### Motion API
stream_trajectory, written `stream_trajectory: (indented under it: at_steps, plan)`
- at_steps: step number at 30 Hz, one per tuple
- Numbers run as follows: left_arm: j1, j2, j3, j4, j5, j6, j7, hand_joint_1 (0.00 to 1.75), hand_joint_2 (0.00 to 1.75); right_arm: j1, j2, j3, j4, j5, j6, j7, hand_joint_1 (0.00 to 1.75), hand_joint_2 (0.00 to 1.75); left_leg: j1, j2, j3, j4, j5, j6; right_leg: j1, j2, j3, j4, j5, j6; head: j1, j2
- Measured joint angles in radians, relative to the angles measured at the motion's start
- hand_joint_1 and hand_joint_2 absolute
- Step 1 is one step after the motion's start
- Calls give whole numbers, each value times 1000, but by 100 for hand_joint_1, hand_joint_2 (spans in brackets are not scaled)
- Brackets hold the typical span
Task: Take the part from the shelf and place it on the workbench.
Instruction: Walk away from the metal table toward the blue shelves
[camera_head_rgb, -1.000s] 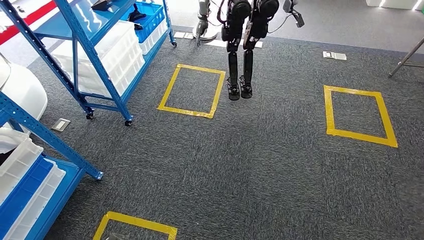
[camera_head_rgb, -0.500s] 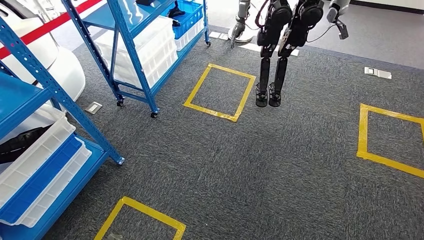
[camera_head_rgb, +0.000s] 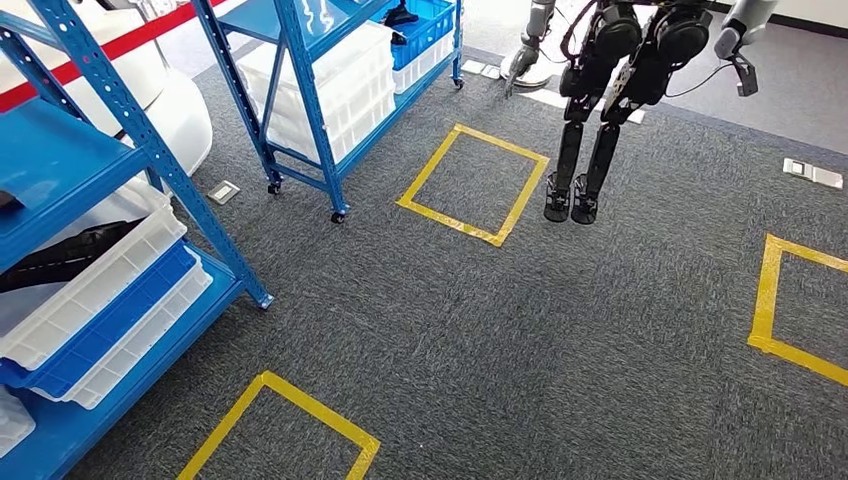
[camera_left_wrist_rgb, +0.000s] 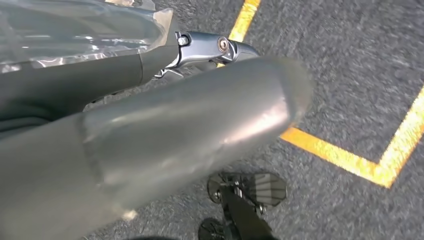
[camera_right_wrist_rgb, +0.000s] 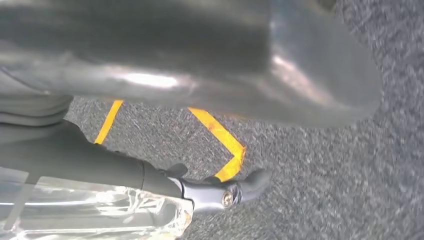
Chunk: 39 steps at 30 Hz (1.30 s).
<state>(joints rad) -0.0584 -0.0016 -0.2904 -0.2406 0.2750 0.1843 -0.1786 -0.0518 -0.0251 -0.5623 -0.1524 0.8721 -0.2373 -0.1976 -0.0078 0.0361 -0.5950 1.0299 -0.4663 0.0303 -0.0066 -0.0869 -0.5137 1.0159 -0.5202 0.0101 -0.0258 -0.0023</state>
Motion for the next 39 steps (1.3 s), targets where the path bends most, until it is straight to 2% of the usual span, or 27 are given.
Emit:
stream_trajectory:
  at_steps: [1, 2, 4, 6, 7, 8, 9, 11, 12, 13, 14, 16, 18, 20, 22, 23, 24, 25, 27, 28, 29, 31, 33, 35, 37, 38, 39]
  plan:
    - [1, 1, 0, 1, 2, -5, 7, 0, 0, 0, 2, 0, -2, 0, -2, 2, 0, 0, 2, -9, 4, -8, 5, 4, -1, 0, 1, 1, -2, 4, 0, 0]
    - [2, 2, 0, 3, 6, -10, 15, 0, 0, -1, 5, 0, -3, 0, -2, 4, 0, 0, 5, -18, 11, -19, 10, 10, -2, 13, -2, 13, -11, 7, 1, 0]
    - [2, 2, 0, 5, 15, -24, 35, 0, 87, 0, 10, 2, -6, 1, -4, 9, 0, 0, 11, -34, 21, -35, 21, 19, -3, 55, -41, 96, -53, 3, 3, 0]
    - [2, 2, 0, 6, 20, -33, 51, 0, 175, 3, 13, 3, -8, 1, -4, 17, 0, 0, 11, -54, 20, -37, 23, 22, -6, 77, -108, 230, -107, -1, 4, 0]
    - [3, 2, 0, 7, 21, -34, 57, 0, 175, 5, 13, 3, -9, 1, -4, 21, 0, 0, 12, -65, 20, -37, 23, 22, -7, 79, -133, 275, -118, 3, 5, 0]
    - [5, 1, 0, 8, 23, -33, 60, 0, 175, 6, 14, 3, -11, 0, -4, 24, 0, 0, 13, -78, 21, -36, 23, 21, -8, 80, -140, 282, -112, 10, 5, 0]
    - [6, 0, 0, 8, 26, -31, 62, 0, 175, 7, 14, 4, -13, -1, -4, 26, 0, 0, 14, -90, 22, -34, 22, 19, -11, 83, -127, 248, -89, 21, 5, 0]
    - [7, -1, 0, 9, 31, -26, 66, 0, 175, 8, 16, 5, -18, -2, -4, 29, 0, 0, 16, -113, 20, -24, 18, 9, -22, 110, -67, 108, -27, 43, 7, 0]
    - [7, -1, 0, 10, 33, -25, 68, 0, 175, 7, 18, 7, -20, -2, -4, 31, 0, 0, 15, -122, 16, -16, 14, 2, -25, 123, -45, 54, -4, 45, 8, 0]
    - [7, 0, 0, 10, 33, -24, 69, 0, 175, 7, 20, 9, -22, -2, -4, 33, 0, 0, 14, -130, 13, -10, 10, -4, -26, 132, -33, 22, 7, 42, 8, 0]
    - [7, 0, 0, 11, 33, -23, 70, 0, 175, 7, 21, 11, -24, -2, -4, 35, 0, 0, 12, -137, 9, -6, 8, -9, -25, 132, -29, 15, 9, 33, 7, 0]
    - [10, 0, 0, 14, 32, -20, 74, 0, 175, 6, 24, 15, -30, -3, -4, 39, 0, 0, 16, -140, 6, -4, 7, -16, -23, 116, -24, 15, 12, 15, 4, 0]
    - [10, 0, -1, 15, 30, -16, 78, 0, 175, 7, 28, 18, -37, -4, -4, 42, 0, 0, 19, -101, -13, 36, -18, -23, -22, 100, -22, 14, 17, 4, 1, 0]
    - [7, 0, -1, 16, 30, -14, 79, 0, 175, 10, 29, 19, -41, -3, -4, 42, 0, 0, 18, -55, -64, 145, -81, -29, -17, 81, -22, 13, 16, -3, -2, 0]
    - [5, 0, -1, 16, 30, -13, 80, 0, 175, 13, 30, 20, -43, -3, -4, 43, 0, 0, 19, -42, -119, 255, -125, -30, -12, 60, -23, 14, 13, -7, -2, 0]
    - [6, 0, -1, 16, 30, -13, 80, 0, 175, 13, 30, 20, -44, -3, -4, 44, 0, 0, 19, -40, -126, 269, -122, -28, -9, 50, -23, 14, 12, -9, -3, 0]
    - [7, -1, -1, 16, 30, -13, 81, 0, 175, 13, 31, 21, -45, -3, -4, 45, 0, 0, 18, -39, -117, 249, -102, -24, -7, 41, -22, 14, 10, -11, -3, 0]
    - [8, 0, -1, 16, 30, -13, 82, 0, 175, 13, 31, 22, -46, -3, -3, 46, 0, 0, 16, -32, -86, 191, -69, -17, -5, 32, -19, 13, 9, -12, -3, 0]
    - [5, 2, -2, 16, 29, -13, 83, 0, 175, 12, 33, 24, -49, -4, 0, 49, 0, 0, 4, 6, -20, 62, -20, 1, -1, 17, -14, 13, 6, -13, -1, 0]
    - [4, 2, -2, 16, 29, -14, 83, 0, 175, 12, 35, 25, -50, -6, 0, 51, 0, 0, -2, 22, 1, 21, -9, 9, 0, 10, -12, 12, 4, -11, -2, 0]
    - [2, 3, -2, 16, 29, -15, 83, 0, 175, 11, 36, 26, -51, -8, 1, 52, 0, 0, -7, 30, 7, 6, -9, 13, 0, 3, -11, 11, 3, -8, -2, 0]
    - [2, 4, -2, 16, 29, -15, 85, 0, 175, 10, 37, 29, -53, -11, 2, 54, 0, 0, -8, 10, 10, -6, -2, 18, 0, -10, -8, 7, 0, 0, -3, 0]
    - [2, 4, -4, 17, 29, -15, 88, 0, 175, 9, 38, 31, -55, -13, 2, 55, 0, 0, -2, -9, 23, -28, 11, 24, 1, 13, -14, 32, -16, 5, -2, 0]
    - [0, 2, -8, 17, 28, -15, 90, 0, 175, 10, 37, 31, -55, -15, 2, 56, 0, 0, 1, -28, 30, -40, 20, 29, -2, 58, -58, 128, -60, 1, 2, 0]
    - [-2, 1, -10, 17, 28, -15, 91, 0, 175, 14, 34, 32, -55, -17, 2, 58, 0, 0, 2, -53, 29, -40, 21, 30, -6, 76, -119, 244, -99, 2, 4, 0]
    - [-1, 0, -11, 17, 28, -15, 91, 0, 175, 16, 33, 32, -55, -17, 2, 58, 0, 0, 3, -65, 30, -39, 21, 30, -8, 78, -134, 265, -99, 8, 3, 0]
    - [0, 0, -12, 17, 28, -15, 92, 0, 175, 17, 31, 32, -55, -18, 2, 59, 0, 0, 5, -78, 30, -38, 21, 28, -11, 80, -130, 247, -82, 18, 4, 0]
